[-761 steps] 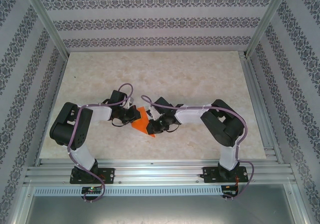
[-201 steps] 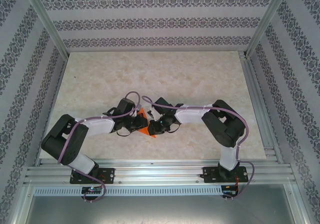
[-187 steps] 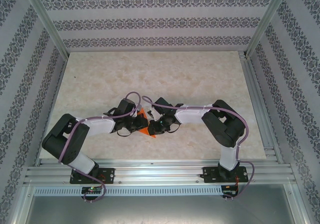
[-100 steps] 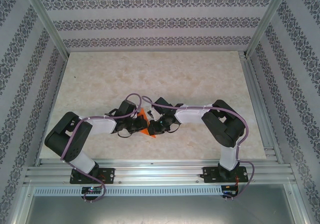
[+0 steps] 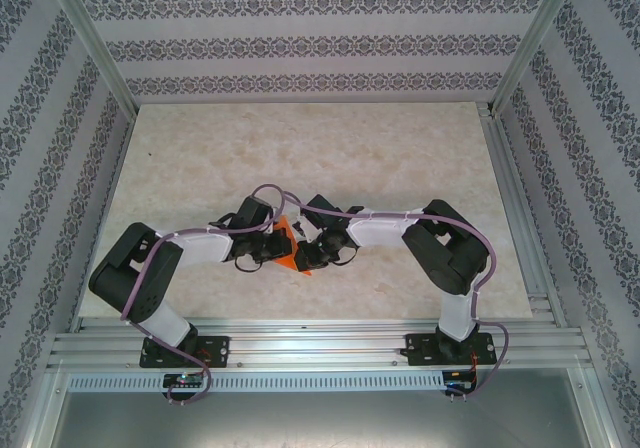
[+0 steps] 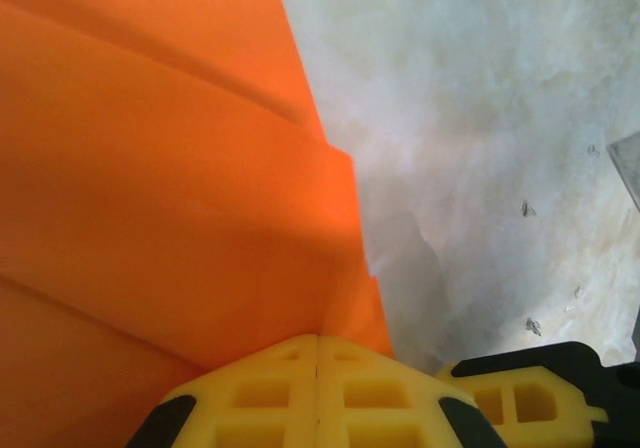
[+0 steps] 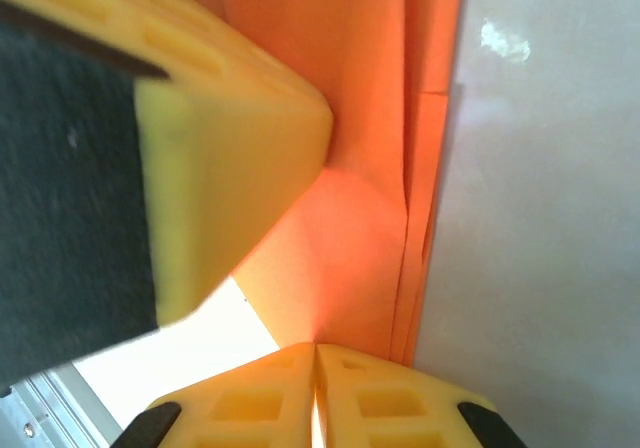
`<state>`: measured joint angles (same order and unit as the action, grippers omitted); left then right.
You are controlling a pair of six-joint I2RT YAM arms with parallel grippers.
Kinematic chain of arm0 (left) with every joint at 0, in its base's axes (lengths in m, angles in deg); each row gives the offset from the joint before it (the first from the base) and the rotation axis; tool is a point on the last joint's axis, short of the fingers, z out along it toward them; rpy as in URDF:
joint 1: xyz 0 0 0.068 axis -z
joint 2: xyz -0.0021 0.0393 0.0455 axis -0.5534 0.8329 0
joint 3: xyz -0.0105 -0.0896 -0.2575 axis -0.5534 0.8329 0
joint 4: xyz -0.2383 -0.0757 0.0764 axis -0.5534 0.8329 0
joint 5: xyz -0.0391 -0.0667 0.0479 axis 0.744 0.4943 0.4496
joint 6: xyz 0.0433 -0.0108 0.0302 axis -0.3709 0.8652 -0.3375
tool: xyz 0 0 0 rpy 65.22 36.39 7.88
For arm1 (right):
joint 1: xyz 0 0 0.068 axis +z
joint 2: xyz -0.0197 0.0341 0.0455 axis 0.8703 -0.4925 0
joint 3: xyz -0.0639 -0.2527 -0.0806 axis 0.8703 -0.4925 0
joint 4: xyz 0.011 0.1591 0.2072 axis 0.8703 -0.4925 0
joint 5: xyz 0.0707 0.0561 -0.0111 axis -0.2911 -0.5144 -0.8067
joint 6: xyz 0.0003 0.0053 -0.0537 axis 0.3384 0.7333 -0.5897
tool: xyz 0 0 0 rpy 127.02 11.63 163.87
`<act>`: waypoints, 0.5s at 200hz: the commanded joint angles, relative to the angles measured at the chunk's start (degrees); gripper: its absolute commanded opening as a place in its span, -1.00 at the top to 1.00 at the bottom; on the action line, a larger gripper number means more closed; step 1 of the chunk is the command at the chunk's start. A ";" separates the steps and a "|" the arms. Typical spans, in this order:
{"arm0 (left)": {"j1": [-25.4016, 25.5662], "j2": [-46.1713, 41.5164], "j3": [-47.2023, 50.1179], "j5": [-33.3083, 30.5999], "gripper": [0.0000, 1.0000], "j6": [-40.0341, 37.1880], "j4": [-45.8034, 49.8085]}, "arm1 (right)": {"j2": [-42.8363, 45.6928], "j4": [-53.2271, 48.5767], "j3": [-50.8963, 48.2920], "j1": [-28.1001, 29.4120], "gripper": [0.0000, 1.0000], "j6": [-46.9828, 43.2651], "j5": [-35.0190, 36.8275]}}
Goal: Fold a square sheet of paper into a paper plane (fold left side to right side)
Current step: Fourth fold the wing at the center of the table.
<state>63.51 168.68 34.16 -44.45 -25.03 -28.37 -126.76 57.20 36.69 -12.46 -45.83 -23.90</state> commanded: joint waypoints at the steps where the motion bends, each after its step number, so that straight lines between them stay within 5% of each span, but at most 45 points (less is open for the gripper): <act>1: -3.35 1.22 -0.90 -5.45 0.95 -3.59 3.35 | -5.08 -9.65 -2.98 1.67 0.77 -1.34 5.41; 100: -12.42 3.62 -4.07 -2.15 0.90 -9.78 5.60 | -5.40 -10.91 -2.36 1.98 0.78 -1.63 5.49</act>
<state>54.62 170.34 31.93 -42.15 -30.56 -25.86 -127.22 56.55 37.58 -12.18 -45.87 -23.66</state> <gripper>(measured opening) 0.048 0.113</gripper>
